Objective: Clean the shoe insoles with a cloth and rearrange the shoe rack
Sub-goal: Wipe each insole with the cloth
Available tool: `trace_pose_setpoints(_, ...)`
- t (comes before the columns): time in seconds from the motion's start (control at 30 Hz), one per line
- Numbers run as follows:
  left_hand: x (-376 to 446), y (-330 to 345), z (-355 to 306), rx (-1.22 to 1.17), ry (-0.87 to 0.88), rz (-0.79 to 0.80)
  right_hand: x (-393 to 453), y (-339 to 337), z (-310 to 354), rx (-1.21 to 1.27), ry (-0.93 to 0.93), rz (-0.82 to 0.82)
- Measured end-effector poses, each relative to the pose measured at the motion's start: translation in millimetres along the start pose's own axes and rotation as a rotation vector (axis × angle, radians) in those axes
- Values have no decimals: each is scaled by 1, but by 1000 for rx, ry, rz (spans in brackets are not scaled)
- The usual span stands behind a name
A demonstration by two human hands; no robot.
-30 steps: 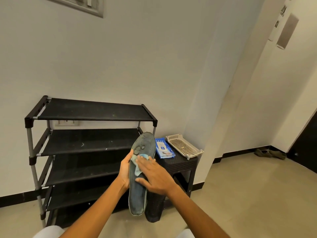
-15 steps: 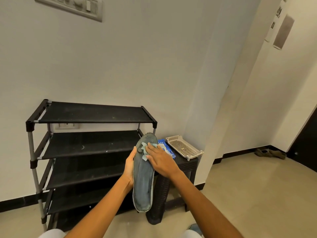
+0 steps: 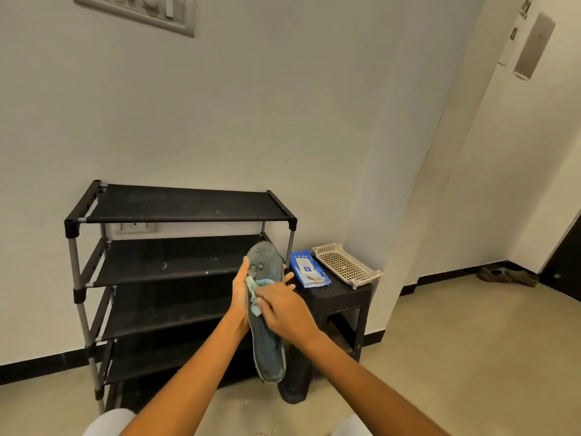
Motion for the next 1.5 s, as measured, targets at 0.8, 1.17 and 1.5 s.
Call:
trace_pose_setpoints(0.8,16,3,15,50,63,126,14,-34,-42,-263,-51,180)
trace_pose_setpoints(1.17,10,-22,29,-130,-63,98,-20,-1,-13,-73,-304,312)
trace_pose_setpoints(1.5,0,19,11,53,59,73,60,-34,-26,-12,311,-92)
Point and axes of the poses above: each hand's wrist, its own x-axis towards the middle knuckle, its own y-axis out of the palm, z = x × y, the point moved 1 cm from there along x, towards the middle knuckle, and after that the axes turned 12 degrees about x, right-handed, at the moved point
